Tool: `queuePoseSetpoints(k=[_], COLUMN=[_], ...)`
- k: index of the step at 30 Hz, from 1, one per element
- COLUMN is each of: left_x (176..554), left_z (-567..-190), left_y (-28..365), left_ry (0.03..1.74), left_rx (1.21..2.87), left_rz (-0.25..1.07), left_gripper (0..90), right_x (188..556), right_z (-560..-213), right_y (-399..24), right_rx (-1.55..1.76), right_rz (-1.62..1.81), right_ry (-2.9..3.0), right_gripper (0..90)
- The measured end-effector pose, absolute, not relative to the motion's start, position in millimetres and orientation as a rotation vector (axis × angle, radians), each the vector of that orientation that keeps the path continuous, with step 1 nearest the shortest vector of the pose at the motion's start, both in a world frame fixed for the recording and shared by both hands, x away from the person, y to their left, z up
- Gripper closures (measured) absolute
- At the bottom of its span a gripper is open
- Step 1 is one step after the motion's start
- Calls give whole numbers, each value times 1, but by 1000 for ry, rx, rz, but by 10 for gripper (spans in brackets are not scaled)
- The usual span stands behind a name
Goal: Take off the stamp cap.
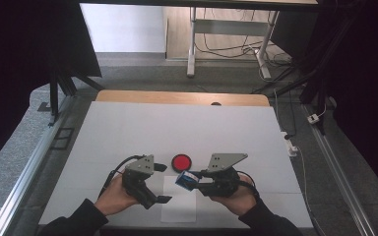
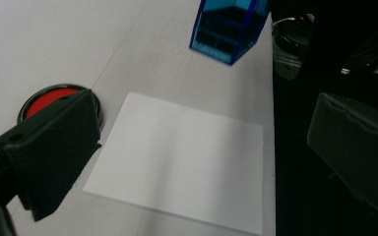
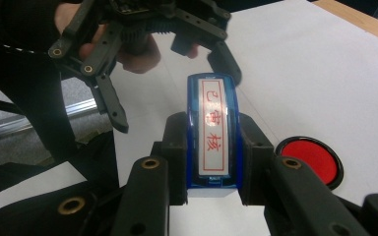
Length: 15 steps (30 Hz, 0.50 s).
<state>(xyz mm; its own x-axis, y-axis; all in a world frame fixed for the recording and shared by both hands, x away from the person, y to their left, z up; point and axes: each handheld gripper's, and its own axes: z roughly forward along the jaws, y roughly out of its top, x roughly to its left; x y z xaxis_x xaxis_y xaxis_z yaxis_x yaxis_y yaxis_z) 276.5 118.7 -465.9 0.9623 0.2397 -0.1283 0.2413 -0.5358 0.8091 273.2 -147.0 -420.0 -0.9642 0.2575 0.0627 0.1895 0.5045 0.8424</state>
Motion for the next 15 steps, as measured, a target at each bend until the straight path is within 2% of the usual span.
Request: queuePoseSetpoints(k=[9, 15], left_x=[281, 283], left_z=[-466, -466], left_y=[100, 94], left_ry=[235, 197], left_rx=[2168, 2155], left_rz=[-15, -38], left_gripper=[13, 127], right_x=[271, 270], right_z=[-421, -421], right_y=[-144, -144], right_rx=[357, 334], right_rz=[1482, 1481], right_ry=[2673, 2682], right_gripper=[707, 707])
